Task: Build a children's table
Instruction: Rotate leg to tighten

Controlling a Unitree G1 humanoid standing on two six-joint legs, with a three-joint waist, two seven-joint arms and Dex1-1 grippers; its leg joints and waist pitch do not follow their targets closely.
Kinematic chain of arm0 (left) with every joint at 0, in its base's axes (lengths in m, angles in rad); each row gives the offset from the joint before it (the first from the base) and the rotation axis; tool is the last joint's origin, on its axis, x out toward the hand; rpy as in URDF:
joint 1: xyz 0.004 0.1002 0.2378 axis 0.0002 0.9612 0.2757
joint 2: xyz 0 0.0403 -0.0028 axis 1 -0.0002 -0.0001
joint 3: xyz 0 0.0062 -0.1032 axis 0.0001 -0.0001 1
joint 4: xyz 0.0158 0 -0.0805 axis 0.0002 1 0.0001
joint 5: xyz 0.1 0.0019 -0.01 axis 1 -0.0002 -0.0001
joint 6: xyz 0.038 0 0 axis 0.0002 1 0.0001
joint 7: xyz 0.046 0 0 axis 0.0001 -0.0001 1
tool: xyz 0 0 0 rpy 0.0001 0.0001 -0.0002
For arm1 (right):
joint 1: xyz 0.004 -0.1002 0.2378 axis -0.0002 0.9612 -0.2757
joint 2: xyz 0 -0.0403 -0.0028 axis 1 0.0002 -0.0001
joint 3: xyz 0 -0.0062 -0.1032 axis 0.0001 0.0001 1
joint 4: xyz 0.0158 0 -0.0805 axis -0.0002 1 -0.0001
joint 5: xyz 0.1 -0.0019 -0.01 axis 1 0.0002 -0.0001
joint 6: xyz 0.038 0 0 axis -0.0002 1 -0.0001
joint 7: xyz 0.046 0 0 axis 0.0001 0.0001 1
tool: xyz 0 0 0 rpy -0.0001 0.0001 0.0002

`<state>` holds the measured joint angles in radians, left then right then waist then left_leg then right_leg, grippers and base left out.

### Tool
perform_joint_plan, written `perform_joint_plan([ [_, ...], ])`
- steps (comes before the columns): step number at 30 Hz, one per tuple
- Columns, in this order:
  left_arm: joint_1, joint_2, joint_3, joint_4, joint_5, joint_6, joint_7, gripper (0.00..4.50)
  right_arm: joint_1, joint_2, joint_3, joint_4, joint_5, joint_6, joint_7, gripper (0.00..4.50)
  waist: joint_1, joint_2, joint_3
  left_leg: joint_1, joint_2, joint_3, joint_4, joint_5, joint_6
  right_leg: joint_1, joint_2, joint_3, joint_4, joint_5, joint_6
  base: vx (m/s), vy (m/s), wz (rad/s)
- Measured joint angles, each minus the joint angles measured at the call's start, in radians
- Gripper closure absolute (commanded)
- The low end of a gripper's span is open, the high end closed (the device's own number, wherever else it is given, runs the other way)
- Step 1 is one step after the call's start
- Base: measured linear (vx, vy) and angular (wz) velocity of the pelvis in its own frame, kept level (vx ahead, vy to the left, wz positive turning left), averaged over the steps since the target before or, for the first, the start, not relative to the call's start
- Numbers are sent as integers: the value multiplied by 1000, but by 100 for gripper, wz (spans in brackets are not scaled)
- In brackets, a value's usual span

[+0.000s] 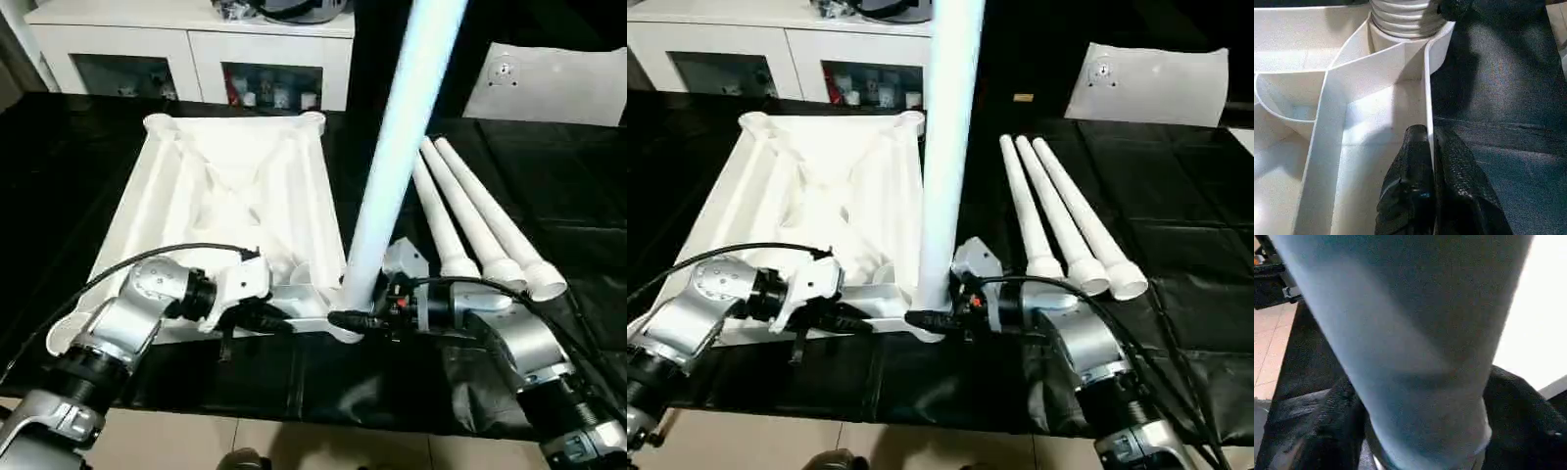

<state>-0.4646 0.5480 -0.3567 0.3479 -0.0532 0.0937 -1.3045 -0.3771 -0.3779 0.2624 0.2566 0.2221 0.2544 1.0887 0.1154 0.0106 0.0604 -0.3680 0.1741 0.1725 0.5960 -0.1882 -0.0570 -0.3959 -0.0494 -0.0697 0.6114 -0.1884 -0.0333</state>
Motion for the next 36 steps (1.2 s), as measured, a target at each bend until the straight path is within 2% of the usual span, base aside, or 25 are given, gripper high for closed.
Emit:
perform_joint_plan([
  [4,-1,0,-1,2,0,-2,0,450,0,0,0,1,2,4,1,166,0,0,0,0,0,0,0,0,0,0,0,0,0,0,0,0,0,0],
  [11,0,-2,3,2,-4,13,-1,450,12,12,-15,-5,13,28,-6,175,1,-1,-1,0,0,0,0,0,0,0,0,0,0,0,0,0,0,0],
  [15,3,-10,15,0,-9,60,17,450,26,45,-28,-12,13,44,-55,176,-3,-3,-2,3,0,0,0,0,0,2,0,0,1,0,-1,0,0,0],
  [17,20,-38,45,-12,-9,115,87,450,27,101,-48,11,-2,49,-148,176,-8,-5,-3,8,0,0,1,0,0,5,0,0,2,0,1,0,0,0],
  [18,26,-53,61,-17,-6,146,131,450,24,142,-69,33,-11,48,-215,176,-15,-5,-3,11,0,0,1,0,-1,7,0,-1,2,-2,3,0,0,0],
  [20,39,-108,87,-51,15,237,258,450,-4,243,-121,96,-36,48,-405,176,-42,-5,-2,18,0,0,1,0,-1,11,-2,-2,1,-3,5,0,0,0],
  [22,50,-158,99,-90,22,312,353,450,-46,301,-148,151,-56,51,-545,176,-65,-5,-2,18,0,0,2,0,-1,11,-8,-12,-2,-3,5,0,0,0],
  [26,68,-263,135,-162,62,450,523,450,-110,395,-191,225,-93,54,-763,176,-84,-5,-2,17,0,-1,2,0,-1,11,-11,-18,-6,-3,5,0,0,0],
  [29,71,-312,133,-194,72,502,590,450,-132,411,-208,243,-105,57,-823,176,-81,-6,-2,16,0,-1,1,0,0,11,-11,-18,-7,-3,5,0,0,0],
  [34,77,-313,131,-220,71,517,615,450,-135,423,-214,257,-122,18,-831,176,-74,-6,-2,15,0,-1,-5,-1,0,10,-10,-18,-4,-1,3,0,0,0],
  [36,78,-305,128,-226,70,516,615,450,-133,425,-213,258,-128,4,-829,120,-72,-6,-2,14,0,-1,-7,-1,0,8,-9,-18,-3,0,-1,0,0,0],
])
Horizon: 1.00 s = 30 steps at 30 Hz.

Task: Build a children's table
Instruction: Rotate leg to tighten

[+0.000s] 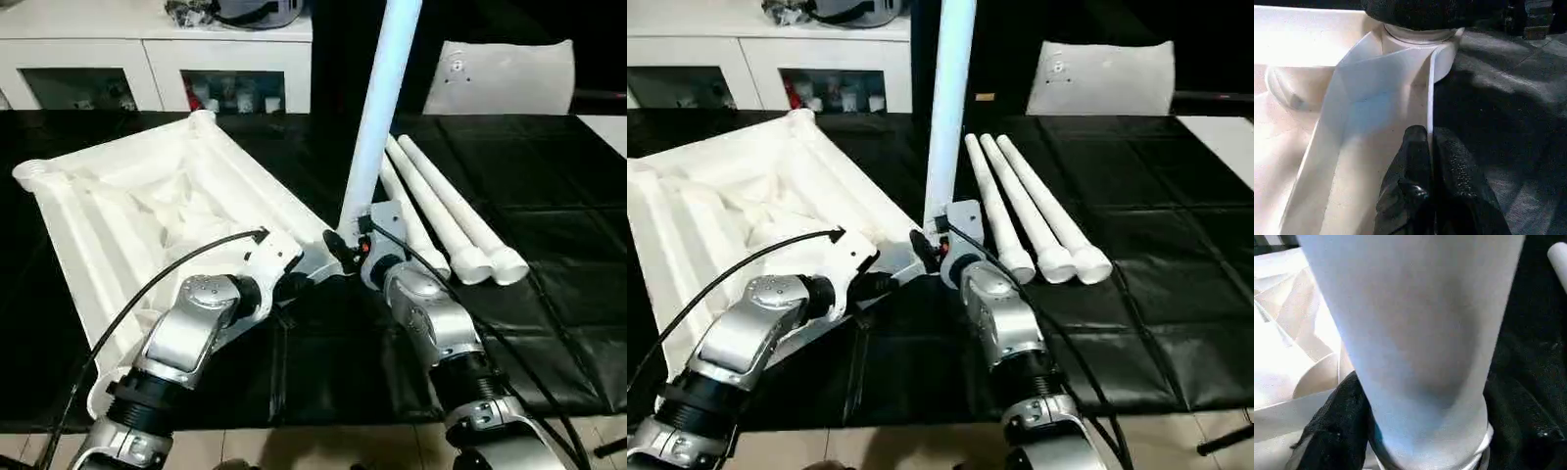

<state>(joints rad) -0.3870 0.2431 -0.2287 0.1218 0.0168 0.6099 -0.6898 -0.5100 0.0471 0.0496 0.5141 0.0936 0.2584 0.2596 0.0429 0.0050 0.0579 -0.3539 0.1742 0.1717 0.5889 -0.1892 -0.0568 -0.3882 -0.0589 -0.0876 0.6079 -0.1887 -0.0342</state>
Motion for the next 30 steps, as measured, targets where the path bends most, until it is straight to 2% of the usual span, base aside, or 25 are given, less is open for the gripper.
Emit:
perform_joint_plan([
  [9,4,67,-9,-7,-1,-35,-29,450,47,-14,21,-23,10,-33,79,28,-10,0,0,-5,0,0,0,1,-1,-6,0,0,1,0,-1,0,0,0],
  [13,-7,123,-9,32,-13,-111,-90,450,118,-83,36,-103,34,-31,187,2,-3,0,0,-12,0,0,1,1,0,-12,0,0,2,2,-3,0,0,0],
  [18,-18,196,-10,96,-28,-230,-206,450,168,-178,37,-204,78,-30,338,2,5,0,0,-13,0,0,2,1,0,-13,0,0,2,2,-3,0,0,0],
  [21,-21,251,-26,131,-42,-319,-313,450,181,-248,38,-263,112,-31,444,2,20,0,0,-13,1,0,2,1,0,-12,0,0,2,2,-3,0,0,0],
  [23,-32,291,-45,160,-55,-382,-408,450,185,-315,56,-292,134,-26,542,2,37,0,0,-13,1,0,3,1,0,-11,0,-1,2,1,-2,0,0,0],
  [25,-38,307,-53,179,-63,-411,-469,450,184,-344,63,-314,148,-18,605,2,52,-1,0,-13,1,0,3,1,0,-10,-1,-1,2,1,-2,0,0,0],
  [30,-68,323,-95,211,-63,-473,-577,450,184,-417,133,-324,145,-8,742,2,70,-1,0,-13,0,0,5,1,0,-10,-1,-1,2,1,-2,0,0,0],
])
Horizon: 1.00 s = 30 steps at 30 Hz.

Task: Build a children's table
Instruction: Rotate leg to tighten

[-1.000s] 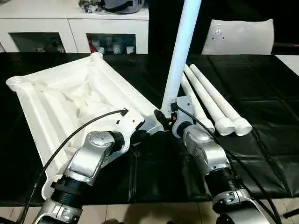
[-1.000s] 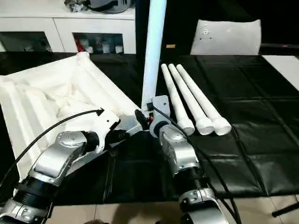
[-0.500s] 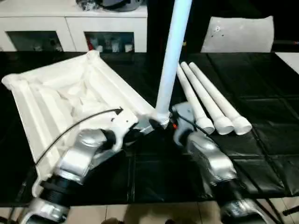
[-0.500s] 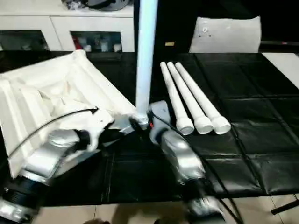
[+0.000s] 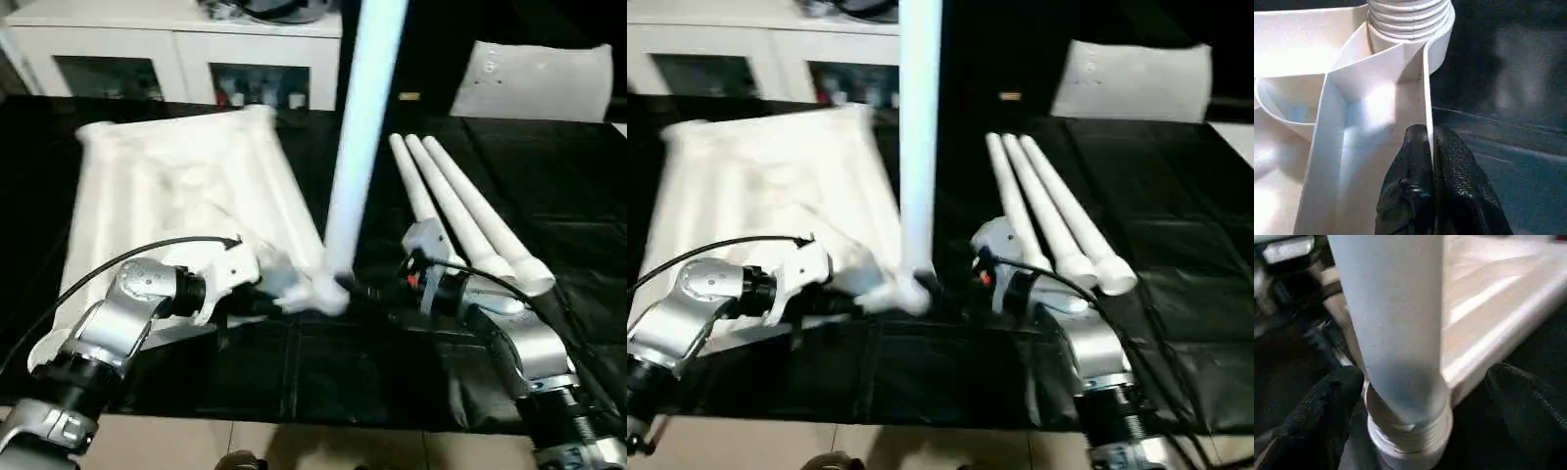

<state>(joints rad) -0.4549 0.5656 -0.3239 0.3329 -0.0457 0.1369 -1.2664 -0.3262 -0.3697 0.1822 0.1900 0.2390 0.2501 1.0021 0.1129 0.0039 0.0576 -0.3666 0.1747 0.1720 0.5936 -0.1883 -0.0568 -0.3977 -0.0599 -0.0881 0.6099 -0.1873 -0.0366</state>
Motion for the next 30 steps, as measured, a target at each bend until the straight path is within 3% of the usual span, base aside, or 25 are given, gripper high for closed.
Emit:
perform_joint_plan([
  [4,-29,9,-25,38,3,-47,-52,450,-15,-34,39,14,-16,-1,75,2,1,-1,0,1,0,0,0,0,0,0,0,0,1,0,0,0,0,0],
  [7,-37,4,-32,52,3,-67,-78,450,-32,-31,57,27,-19,-7,90,30,3,-1,0,0,0,0,0,0,0,0,0,0,1,0,0,0,0,0],
  [21,-54,0,-38,85,3,-96,-101,450,-32,-12,70,44,-9,14,119,159,2,-2,-1,0,1,0,1,0,0,0,0,-1,2,0,0,0,0,0],
  [30,-54,0,-35,87,3,-91,-97,450,-30,4,62,43,-6,38,105,178,1,-4,-2,1,1,0,1,0,0,0,0,-1,2,0,0,0,0,0],
])
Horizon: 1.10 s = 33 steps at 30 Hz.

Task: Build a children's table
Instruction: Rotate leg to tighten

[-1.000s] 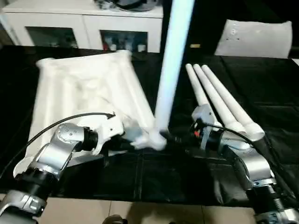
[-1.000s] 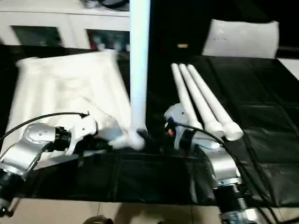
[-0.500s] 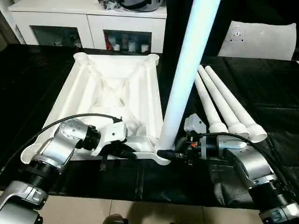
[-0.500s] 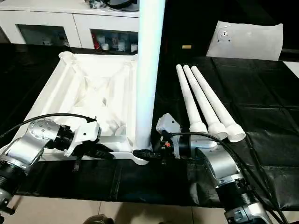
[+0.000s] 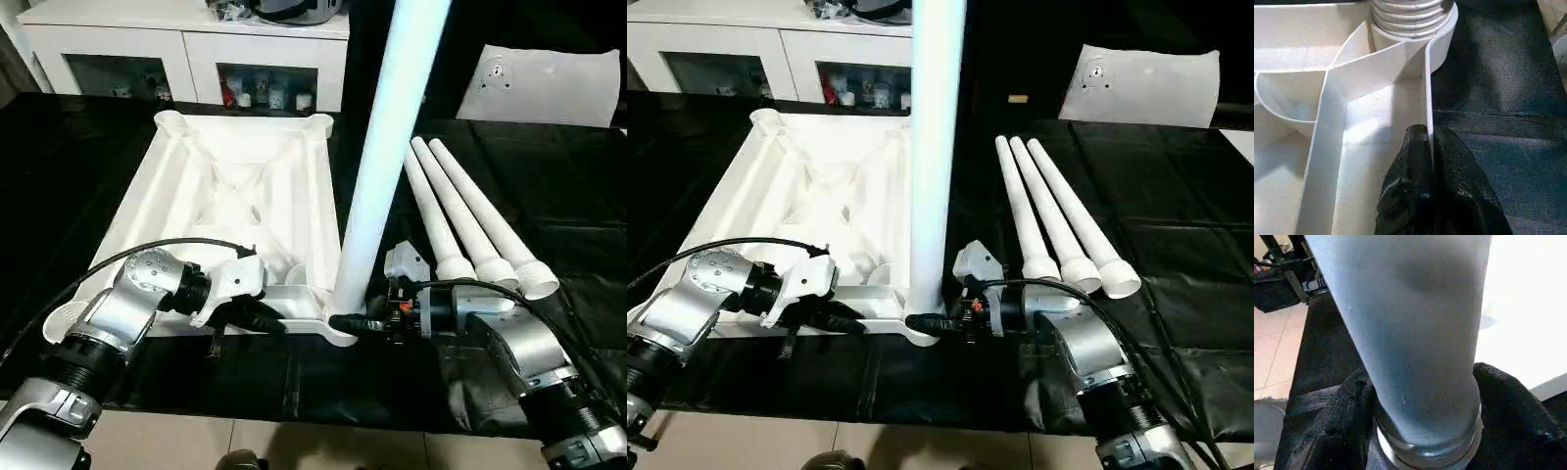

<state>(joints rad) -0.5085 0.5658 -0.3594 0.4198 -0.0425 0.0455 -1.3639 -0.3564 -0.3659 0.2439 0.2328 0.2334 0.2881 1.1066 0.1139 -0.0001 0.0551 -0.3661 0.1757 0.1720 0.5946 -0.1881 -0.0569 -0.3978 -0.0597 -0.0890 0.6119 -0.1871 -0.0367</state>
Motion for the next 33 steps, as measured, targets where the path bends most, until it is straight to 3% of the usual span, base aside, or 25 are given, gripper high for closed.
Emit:
perform_joint_plan([
  [6,8,-44,55,-15,8,136,146,450,4,133,-50,19,-32,32,-232,178,-16,0,0,1,1,0,2,1,-2,-1,0,0,2,0,2,0,0,0],
  [10,36,-127,94,-77,12,265,301,450,1,235,-122,49,-53,44,-448,180,-39,0,0,1,1,0,3,2,-3,-1,0,0,1,1,2,0,0,0],
  [17,79,-296,145,-214,57,496,575,450,-66,377,-189,108,-127,72,-765,180,-53,-1,0,0,1,0,2,1,-2,-2,0,0,0,3,-2,0,0,0],
  [18,80,-312,144,-223,65,509,598,450,-74,383,-190,117,-139,68,-785,180,-53,-1,0,-1,1,0,2,1,-2,-2,0,0,-1,3,-2,0,0,0],
  [20,86,-328,143,-240,74,526,625,450,-78,384,-190,129,-150,50,-793,124,-52,0,0,-1,1,0,2,1,-1,-2,0,0,-1,3,-1,0,0,0],
  [25,87,-316,136,-244,77,523,638,450,-57,397,-189,121,-152,23,-788,66,-59,-1,0,-1,1,0,2,1,-1,-2,0,0,-1,3,-1,0,0,0],
  [33,86,-257,145,-230,78,485,628,450,-10,383,-152,81,-136,16,-700,7,-79,0,0,-1,1,0,2,1,-1,-3,1,-1,-1,3,-1,0,0,0],
])
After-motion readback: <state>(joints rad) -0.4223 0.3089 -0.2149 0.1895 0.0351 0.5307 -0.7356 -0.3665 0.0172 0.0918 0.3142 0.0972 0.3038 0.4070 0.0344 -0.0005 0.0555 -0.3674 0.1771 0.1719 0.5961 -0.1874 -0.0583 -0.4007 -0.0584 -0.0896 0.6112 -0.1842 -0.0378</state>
